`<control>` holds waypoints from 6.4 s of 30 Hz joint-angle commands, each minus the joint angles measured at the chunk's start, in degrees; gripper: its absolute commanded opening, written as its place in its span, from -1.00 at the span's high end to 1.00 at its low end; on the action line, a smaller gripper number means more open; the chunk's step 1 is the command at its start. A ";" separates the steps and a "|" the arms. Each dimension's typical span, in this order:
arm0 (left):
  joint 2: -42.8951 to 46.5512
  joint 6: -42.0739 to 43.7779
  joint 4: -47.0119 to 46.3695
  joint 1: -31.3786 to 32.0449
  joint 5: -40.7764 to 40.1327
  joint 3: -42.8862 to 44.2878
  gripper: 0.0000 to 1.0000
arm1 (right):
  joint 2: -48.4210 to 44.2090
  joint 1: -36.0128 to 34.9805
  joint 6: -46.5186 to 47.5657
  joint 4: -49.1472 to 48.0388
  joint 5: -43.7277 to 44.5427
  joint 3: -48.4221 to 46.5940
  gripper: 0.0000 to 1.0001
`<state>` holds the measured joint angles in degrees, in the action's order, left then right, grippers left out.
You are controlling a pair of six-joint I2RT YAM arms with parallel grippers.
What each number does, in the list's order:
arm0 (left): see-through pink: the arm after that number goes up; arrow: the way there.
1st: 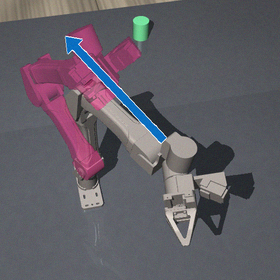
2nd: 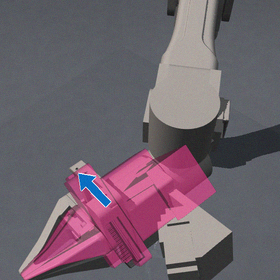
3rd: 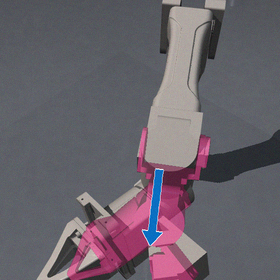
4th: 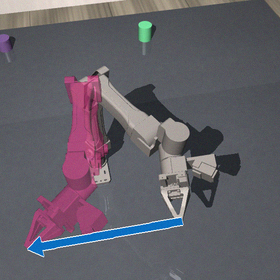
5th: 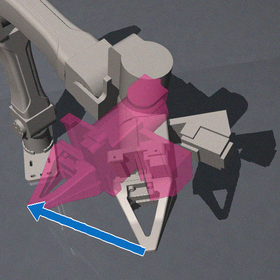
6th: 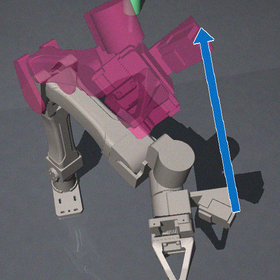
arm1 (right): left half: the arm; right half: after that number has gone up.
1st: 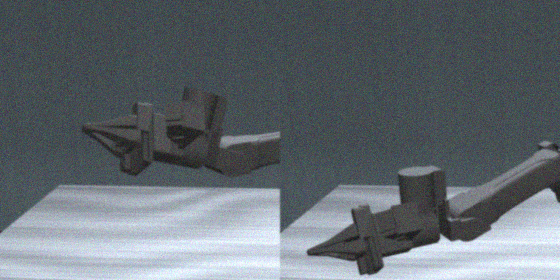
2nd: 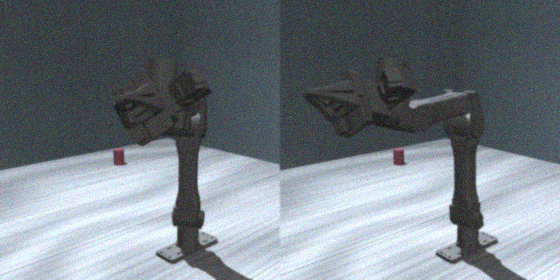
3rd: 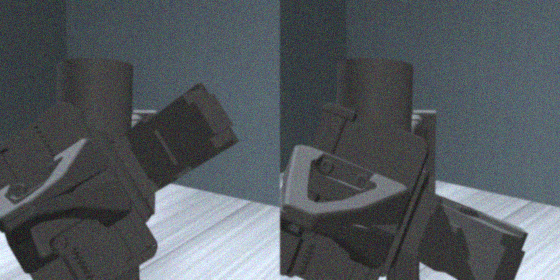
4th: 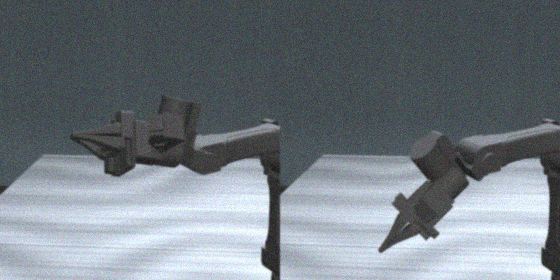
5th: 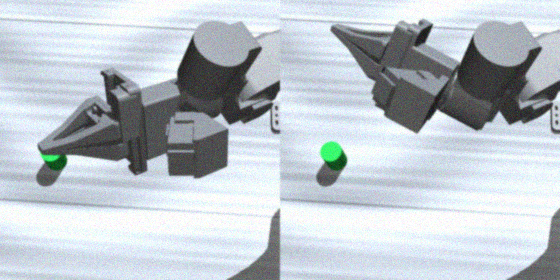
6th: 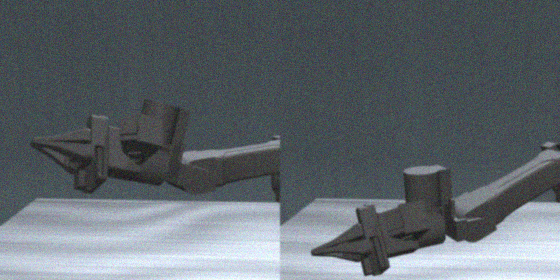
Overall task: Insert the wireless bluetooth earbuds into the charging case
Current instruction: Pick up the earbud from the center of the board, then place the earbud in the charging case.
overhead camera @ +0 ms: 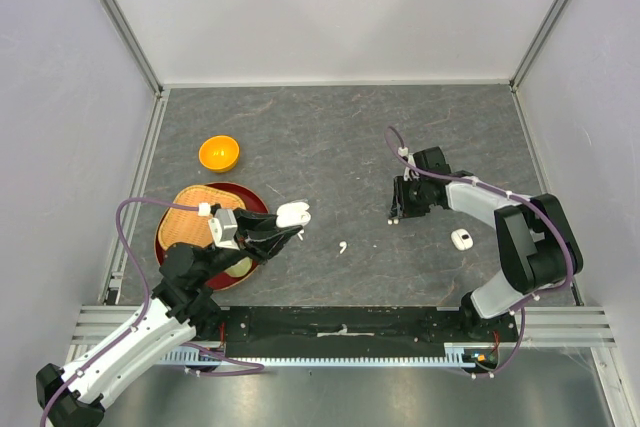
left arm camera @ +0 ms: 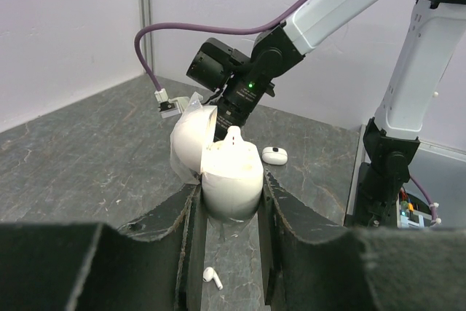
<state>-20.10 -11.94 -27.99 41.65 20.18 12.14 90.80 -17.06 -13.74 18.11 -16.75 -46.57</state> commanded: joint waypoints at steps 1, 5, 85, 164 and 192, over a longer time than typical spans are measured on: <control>0.15 -0.98 -2.42 0.10 0.73 -0.19 0.96 | -0.89 -1.22 -0.33 2.55 2.86 0.86 0.25; 0.23 -1.06 -2.33 0.19 0.73 -0.28 0.96 | -1.59 -1.92 -1.20 1.93 3.13 1.65 0.25; 0.23 -1.77 -2.25 0.10 -0.50 -1.07 0.96 | -9.42 -2.19 -6.22 -1.67 1.55 6.49 0.70; -20.42 -9.68 -19.47 0.19 21.91 6.49 0.96 | -27.35 -33.82 3.63 -15.12 -24.38 -15.40 1.00; -17.96 -10.03 -22.55 0.19 17.52 4.82 0.96 | -25.33 -35.94 7.67 -8.97 -18.23 -15.92 0.80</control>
<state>-39.79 -20.71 -44.71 41.65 40.03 16.23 64.99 -52.80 -7.40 6.57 -36.88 -60.40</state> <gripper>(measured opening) 0.360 0.081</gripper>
